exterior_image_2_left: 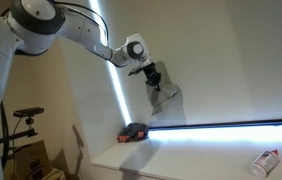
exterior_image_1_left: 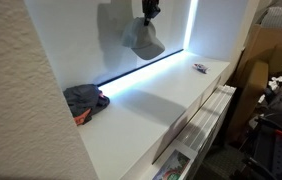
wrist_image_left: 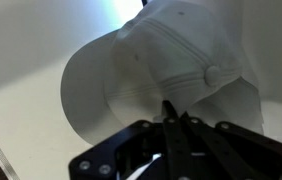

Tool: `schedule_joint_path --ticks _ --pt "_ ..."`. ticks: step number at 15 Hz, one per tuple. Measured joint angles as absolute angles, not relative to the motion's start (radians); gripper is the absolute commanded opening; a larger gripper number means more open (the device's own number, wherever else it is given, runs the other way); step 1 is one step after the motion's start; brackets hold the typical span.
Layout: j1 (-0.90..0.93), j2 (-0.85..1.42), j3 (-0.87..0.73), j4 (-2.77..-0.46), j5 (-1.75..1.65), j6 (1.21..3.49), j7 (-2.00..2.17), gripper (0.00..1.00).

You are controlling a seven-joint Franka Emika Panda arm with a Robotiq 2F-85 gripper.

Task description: Move the bottle to the right, remove the colorful cap and the thing under it from the window sill then put the white cap where they were

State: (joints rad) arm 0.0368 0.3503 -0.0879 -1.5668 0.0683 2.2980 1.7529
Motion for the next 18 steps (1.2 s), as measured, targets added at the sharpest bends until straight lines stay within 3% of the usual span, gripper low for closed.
schedule_joint_path --ticks 11,18 --pt "0.353 0.381 -0.004 -1.508 -0.411 2.12 1.766 0.01" --pt "0.289 0.539 0.053 -1.324 -0.168 2.015 1.336 0.01"
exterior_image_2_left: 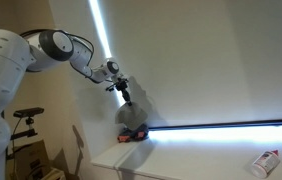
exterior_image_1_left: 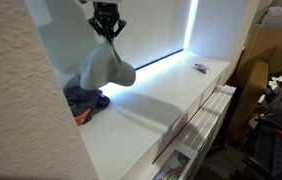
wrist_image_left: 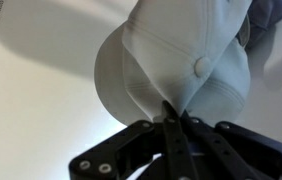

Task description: Move the bottle to the right, remove the colorful cap and the thing under it from the window sill then put the white cap where they were

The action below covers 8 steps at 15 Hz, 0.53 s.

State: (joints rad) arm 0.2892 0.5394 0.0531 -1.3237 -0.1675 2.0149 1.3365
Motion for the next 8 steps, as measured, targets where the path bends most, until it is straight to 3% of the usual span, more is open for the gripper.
schedule_joint_path --ticks 8 --pt "0.303 0.878 0.054 -0.979 -0.093 1.542 1.202 0.01"
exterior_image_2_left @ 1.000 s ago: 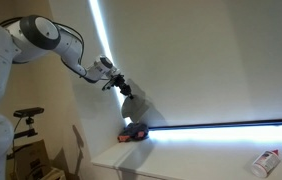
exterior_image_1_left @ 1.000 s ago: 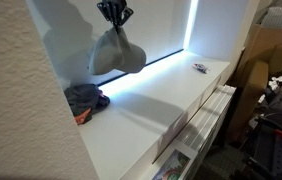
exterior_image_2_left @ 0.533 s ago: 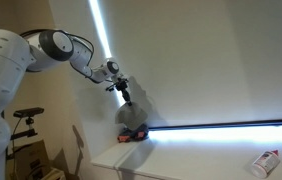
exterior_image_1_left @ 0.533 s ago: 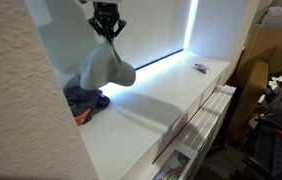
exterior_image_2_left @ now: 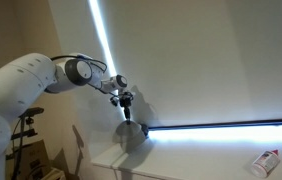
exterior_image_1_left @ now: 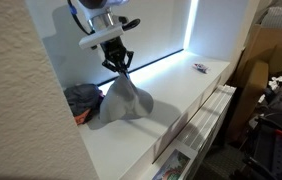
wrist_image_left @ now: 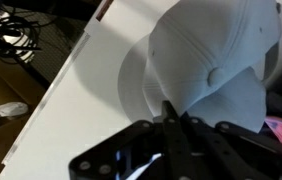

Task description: Move the bottle to the right, remove the colorful cap and the thing under it from the window sill then put the white cap where they were

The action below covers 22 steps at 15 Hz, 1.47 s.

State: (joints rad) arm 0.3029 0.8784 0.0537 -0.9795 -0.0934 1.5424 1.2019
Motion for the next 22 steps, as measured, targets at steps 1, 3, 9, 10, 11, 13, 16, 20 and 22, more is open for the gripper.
schedule_joint_path --ticks 1,3,9,10,11,13,16,20,22 --pt "0.317 0.929 0.054 -0.933 -0.093 1.49 1.207 0.01" --pt "0.345 1.012 0.051 -0.853 -0.092 1.476 1.25 0.01" --pt "0.375 1.082 0.047 -0.782 -0.092 1.533 1.345 0.28" --pt "0.373 1.082 0.047 -0.782 -0.092 1.533 1.344 0.28" --pt "0.373 1.082 0.047 -0.782 -0.092 1.533 1.344 0.28" --pt "0.373 1.082 0.047 -0.782 -0.092 1.533 1.344 0.55" --pt "0.372 1.079 0.041 -0.782 -0.092 1.589 1.402 0.74" --pt "0.337 1.013 0.013 -0.823 -0.092 1.747 1.53 0.99" --pt "0.297 0.955 -0.006 -0.881 -0.091 1.822 1.582 1.0"
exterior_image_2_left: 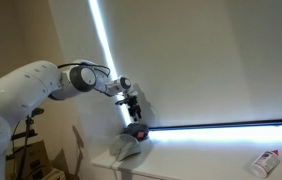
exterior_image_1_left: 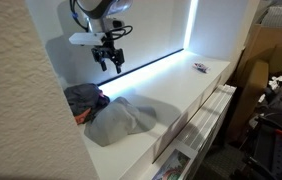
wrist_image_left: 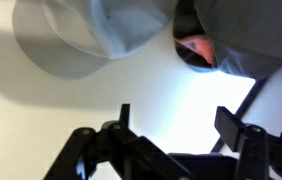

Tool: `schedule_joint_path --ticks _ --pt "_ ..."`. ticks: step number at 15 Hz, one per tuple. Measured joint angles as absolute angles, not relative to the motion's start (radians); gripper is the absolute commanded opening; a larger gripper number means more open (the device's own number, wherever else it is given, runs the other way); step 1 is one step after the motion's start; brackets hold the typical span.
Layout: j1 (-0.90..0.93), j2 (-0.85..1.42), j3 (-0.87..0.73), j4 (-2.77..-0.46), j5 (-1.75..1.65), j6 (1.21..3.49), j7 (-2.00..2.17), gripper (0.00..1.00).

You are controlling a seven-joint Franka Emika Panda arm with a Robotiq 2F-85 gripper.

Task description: Move the bottle to the right, remove the colorful cap and the thing under it from the window sill then put the white cap where they were

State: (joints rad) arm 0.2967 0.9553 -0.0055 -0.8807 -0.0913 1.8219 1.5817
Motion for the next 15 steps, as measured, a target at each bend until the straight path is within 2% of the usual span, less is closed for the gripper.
schedule_joint_path --ticks 7,15 --pt "0.124 0.776 -0.089 -1.101 -0.056 1.856 1.739 1.0" --pt "-0.145 0.638 -0.162 -1.319 0.152 1.859 1.747 1.0"
